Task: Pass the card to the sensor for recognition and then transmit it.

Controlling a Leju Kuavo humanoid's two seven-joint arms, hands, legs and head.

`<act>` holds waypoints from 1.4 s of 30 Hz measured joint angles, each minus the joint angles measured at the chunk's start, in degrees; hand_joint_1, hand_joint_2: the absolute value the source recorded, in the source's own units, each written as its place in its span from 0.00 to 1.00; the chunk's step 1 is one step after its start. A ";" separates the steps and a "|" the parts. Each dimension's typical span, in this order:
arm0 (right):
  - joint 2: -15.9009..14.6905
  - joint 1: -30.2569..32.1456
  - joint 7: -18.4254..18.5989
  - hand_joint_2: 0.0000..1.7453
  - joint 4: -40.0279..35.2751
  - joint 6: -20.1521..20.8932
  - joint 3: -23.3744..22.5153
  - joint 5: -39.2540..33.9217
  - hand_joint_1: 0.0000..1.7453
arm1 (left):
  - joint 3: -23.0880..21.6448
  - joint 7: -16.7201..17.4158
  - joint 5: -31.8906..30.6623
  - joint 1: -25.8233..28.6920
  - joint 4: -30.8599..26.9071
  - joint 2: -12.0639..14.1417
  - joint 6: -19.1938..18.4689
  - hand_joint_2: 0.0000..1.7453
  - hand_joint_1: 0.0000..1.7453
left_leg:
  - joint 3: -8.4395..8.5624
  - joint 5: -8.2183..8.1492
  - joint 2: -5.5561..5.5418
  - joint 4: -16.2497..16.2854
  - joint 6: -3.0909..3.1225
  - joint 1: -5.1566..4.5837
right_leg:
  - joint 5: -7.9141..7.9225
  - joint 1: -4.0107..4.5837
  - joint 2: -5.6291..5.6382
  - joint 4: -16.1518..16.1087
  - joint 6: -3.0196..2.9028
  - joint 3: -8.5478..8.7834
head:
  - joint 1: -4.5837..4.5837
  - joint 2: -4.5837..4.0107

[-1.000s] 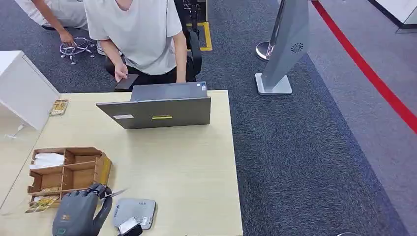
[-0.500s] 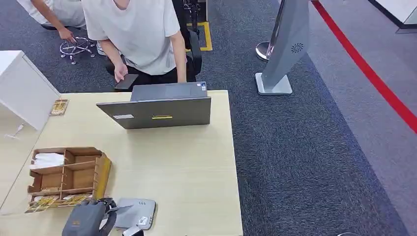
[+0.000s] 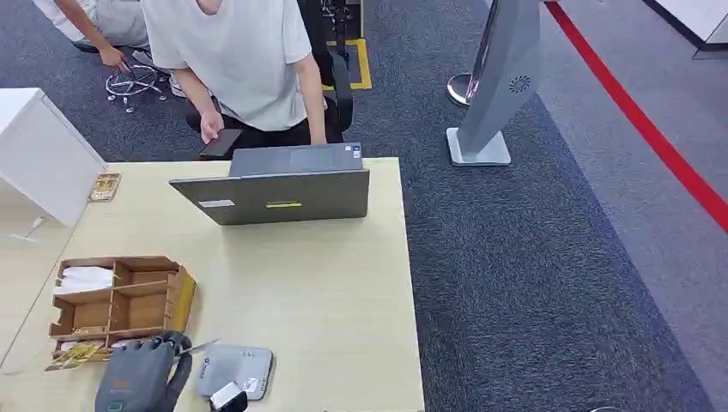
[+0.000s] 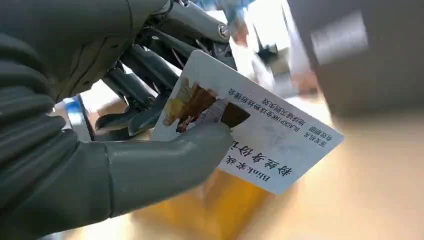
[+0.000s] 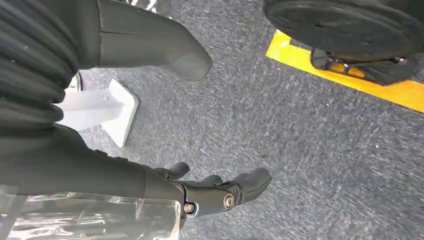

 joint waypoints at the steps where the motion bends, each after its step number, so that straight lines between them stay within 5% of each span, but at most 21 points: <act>1: -0.02 0.69 0.37 1.00 -0.60 -0.02 0.39 -0.41 0.00 | 0.15 -0.80 -2.55 -0.77 -1.40 -0.65 1.48 1.00 1.00 | 0.00 0.00 -0.02 0.00 0.00 0.00 | 0.00 0.00 -0.02 0.00 0.00 0.00 | -0.02 0.00; 9: -0.02 2.18 0.40 1.00 -0.85 -1.33 1.35 2.08 0.00 | 8.28 -5.78 -8.07 -13.22 -6.81 -2.93 0.54 1.00 1.00 | 0.04 0.09 0.05 0.00 -0.09 0.04 | 0.07 0.03 0.06 0.03 -0.06 0.11 | -0.04 0.00; 15: -0.02 1.86 -0.41 1.00 0.31 -1.29 1.18 2.25 0.00 | 11.41 -6.25 -9.21 -15.35 -6.84 -3.76 0.89 1.00 1.00 | 0.04 0.10 0.04 0.00 -0.10 0.05 | 0.06 0.04 0.05 0.05 -0.06 0.08 | -0.02 0.00; 19: -0.02 2.31 0.64 1.00 -0.41 -0.79 1.29 1.18 0.00 | 12.15 -5.13 -8.23 -17.90 -6.90 -3.61 -4.41 1.00 1.00 | 0.01 0.10 0.02 0.00 -0.10 0.06 | 0.05 0.04 0.04 0.04 -0.06 0.02 | -0.02 0.00; 25: -0.02 1.07 0.48 1.00 0.18 -0.83 0.50 1.57 0.00 | 15.26 -5.14 -9.60 -24.37 -1.18 -2.12 -8.84 1.00 1.00 | 0.03 0.16 0.04 0.00 -0.13 0.07 | 0.09 0.05 0.05 0.05 -0.09 0.07 | -0.04 0.00; 42: -0.02 -2.58 -0.46 1.00 5.34 -2.16 -2.32 1.84 0.00 | 17.00 -5.09 -10.83 -28.14 7.00 -2.32 -9.47 1.00 1.00 | -0.07 0.14 0.31 0.00 -0.13 0.06 | 0.12 0.05 0.42 0.07 -0.12 -0.13 | -0.02 0.00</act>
